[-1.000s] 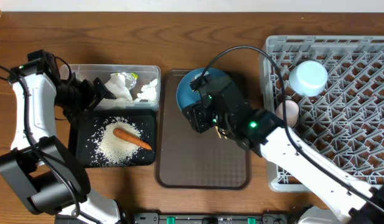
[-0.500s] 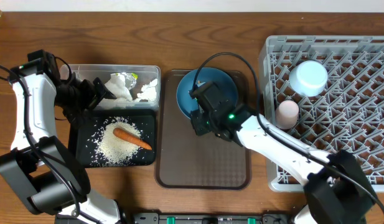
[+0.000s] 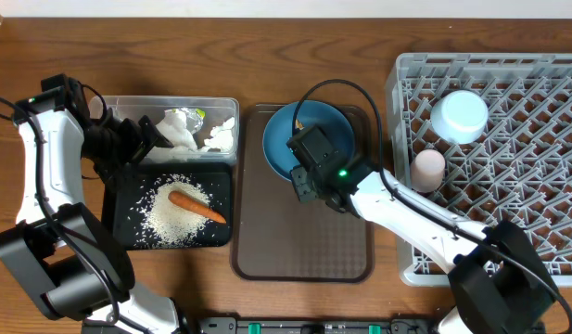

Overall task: Sort waste into correct bins and load items into the dishwasher rack
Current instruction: 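Reach the right gripper to the blue plate and grasp a chopstick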

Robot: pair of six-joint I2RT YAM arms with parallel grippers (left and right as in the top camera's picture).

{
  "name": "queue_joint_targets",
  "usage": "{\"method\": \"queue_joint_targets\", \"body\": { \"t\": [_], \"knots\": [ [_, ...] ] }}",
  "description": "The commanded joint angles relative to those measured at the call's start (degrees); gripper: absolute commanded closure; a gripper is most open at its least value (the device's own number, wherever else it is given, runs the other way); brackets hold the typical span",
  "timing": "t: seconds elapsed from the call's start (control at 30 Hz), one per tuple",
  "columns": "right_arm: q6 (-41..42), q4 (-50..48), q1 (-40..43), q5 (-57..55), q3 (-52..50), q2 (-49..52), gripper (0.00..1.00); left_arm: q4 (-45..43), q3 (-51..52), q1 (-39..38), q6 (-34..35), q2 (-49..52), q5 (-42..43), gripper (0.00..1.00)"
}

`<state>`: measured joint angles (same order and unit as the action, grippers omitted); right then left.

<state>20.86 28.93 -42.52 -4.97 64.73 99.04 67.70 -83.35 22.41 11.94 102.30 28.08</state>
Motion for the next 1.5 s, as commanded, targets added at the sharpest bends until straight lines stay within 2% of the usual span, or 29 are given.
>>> {"method": "queue_joint_targets", "body": {
  "t": [0.0, 0.2, 0.5, 0.8, 1.03, 1.3, 1.47],
  "knots": [
    [0.3, -0.3, -0.4, -2.3, 0.8, 2.4, 0.66, 0.4, -1.0, 0.1, -0.3, -0.9, -0.5, 0.02],
    [0.1, -3.4, -0.4, -2.8, 0.8, 6.2, 0.6, 0.4, -1.0, 0.1, -0.3, -0.9, -0.5, 0.02],
    [0.1, -3.9, -0.4, -2.8, 0.8, 6.8, 0.62, 0.4, -1.0, 0.1, -0.3, -0.9, -0.5, 0.02],
    [-0.3, -3.9, -0.3, -6.2, 0.8, 6.8, 0.53, 0.4, -1.0, 0.1, -0.3, -0.9, -0.5, 0.02],
    [-0.3, -3.8, -0.3, -5.6, 0.8, 6.8, 0.55, 0.4, -1.0, 0.1, -0.3, -0.9, -0.5, 0.02],
    [-0.3, -3.8, -0.3, -4.8, 0.8, 6.8, 0.76, 0.4, -1.0, 0.1, -0.3, -0.9, -0.5, 0.02],
    [-0.3, -3.9, -0.3, -3.6, 0.8, 6.8, 0.99, 0.4, -1.0, 0.1, -0.3, -0.9, -0.5, 0.02]
  ]
}}
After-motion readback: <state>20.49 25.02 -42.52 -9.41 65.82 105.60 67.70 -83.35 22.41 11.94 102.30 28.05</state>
